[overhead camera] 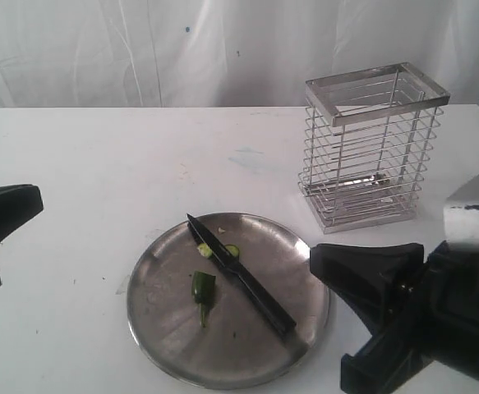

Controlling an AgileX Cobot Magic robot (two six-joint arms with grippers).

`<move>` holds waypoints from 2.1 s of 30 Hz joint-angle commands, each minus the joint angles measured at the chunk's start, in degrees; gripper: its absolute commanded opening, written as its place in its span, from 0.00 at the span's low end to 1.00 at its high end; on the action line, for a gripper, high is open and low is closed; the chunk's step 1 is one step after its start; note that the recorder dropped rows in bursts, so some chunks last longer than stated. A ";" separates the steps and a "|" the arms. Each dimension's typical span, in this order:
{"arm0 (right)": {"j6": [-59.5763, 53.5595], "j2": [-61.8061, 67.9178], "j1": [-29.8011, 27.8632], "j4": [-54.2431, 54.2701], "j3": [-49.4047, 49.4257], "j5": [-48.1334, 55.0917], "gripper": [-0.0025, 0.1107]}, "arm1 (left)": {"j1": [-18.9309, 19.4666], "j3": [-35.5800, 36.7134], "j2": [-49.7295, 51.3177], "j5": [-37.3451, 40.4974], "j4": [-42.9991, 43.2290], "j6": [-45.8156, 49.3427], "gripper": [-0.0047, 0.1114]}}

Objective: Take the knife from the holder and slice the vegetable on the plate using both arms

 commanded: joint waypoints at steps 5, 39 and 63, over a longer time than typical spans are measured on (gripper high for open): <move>0.13 -1.05 0.27 -0.01 0.42 0.01 0.02 | 0.21 0.46 -0.58 -1.10 0.83 0.30 0.04; 12.20 -44.03 -39.38 -19.76 18.65 26.39 0.02 | 0.21 0.28 -0.88 -2.46 0.87 0.55 0.04; 12.20 -44.03 -43.75 -19.45 18.65 26.48 0.02 | -3.35 0.76 -4.87 3.95 0.58 0.55 0.04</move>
